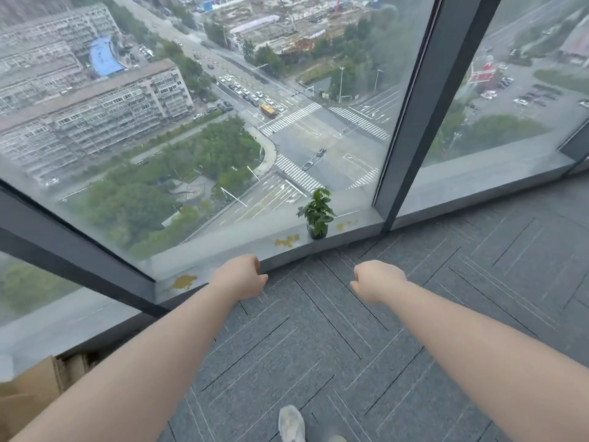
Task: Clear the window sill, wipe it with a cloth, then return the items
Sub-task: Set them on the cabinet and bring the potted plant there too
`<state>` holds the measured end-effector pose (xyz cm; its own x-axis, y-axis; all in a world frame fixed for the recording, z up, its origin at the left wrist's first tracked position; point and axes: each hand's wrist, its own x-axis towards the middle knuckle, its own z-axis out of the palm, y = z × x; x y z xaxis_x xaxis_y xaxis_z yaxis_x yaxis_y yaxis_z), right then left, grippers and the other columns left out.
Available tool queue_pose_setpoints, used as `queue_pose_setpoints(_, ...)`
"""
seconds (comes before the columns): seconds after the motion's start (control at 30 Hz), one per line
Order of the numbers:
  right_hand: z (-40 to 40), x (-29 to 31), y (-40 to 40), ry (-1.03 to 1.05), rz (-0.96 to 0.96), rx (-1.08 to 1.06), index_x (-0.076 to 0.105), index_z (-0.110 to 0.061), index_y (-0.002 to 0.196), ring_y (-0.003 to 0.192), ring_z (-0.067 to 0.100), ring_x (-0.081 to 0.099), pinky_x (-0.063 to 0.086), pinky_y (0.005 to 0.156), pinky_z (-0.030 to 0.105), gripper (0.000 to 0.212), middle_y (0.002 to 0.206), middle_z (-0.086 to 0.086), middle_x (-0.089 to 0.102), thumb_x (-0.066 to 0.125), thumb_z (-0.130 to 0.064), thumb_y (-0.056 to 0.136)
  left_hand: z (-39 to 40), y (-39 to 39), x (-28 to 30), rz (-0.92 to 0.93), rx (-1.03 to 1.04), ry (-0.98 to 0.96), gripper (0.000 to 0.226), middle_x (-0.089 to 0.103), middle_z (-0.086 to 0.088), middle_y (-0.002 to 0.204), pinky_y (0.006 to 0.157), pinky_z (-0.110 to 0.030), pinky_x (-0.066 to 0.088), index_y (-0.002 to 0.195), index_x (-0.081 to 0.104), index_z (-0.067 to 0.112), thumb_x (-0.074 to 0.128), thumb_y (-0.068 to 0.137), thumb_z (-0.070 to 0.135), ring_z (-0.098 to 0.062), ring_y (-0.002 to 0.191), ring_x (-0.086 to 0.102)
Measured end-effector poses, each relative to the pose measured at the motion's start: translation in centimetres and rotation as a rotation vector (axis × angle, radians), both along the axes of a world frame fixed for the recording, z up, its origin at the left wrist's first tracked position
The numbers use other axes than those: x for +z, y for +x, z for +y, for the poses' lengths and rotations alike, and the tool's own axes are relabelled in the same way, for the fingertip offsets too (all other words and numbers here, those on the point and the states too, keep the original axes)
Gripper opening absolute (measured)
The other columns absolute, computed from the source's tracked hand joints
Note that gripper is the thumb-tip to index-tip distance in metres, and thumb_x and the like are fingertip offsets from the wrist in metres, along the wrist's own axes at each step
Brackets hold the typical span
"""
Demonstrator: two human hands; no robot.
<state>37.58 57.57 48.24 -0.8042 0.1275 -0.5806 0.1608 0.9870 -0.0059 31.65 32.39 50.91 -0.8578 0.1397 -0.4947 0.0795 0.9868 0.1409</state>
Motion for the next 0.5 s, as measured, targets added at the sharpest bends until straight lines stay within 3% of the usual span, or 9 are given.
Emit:
queue_pose_setpoints(0.33,3.1,-5.3,-16.1,0.035,-0.062,0.009,0.057,-0.017,0.114,0.108,0.029,0.058,0.048,0.085,0.038,0.033,0.12,0.004,0.06,0.037,-0.039,0.099,4.6,-17.4,-6.9,-0.082,-0.048,0.029,0.041,0.054,-0.002,0.133,0.098,-0.037,0.045,0.128,0.051,0.017,0.047,0.093,0.039,-0.025,0.123,0.05)
queue_pose_setpoints(0.5,4.9,-9.6,-22.2,0.014,-0.107,0.016,0.058,-0.017,0.112,0.107,0.028,0.058,0.049,0.087,0.038,0.032,0.118,0.003,0.06,0.039,-0.038,0.098,6.8,-22.3,-11.6,-0.14,-0.022,0.028,0.04,0.057,-0.004,0.13,0.097,-0.037,0.046,0.126,0.052,0.017,0.048,0.093,0.038,-0.026,0.12,0.052)
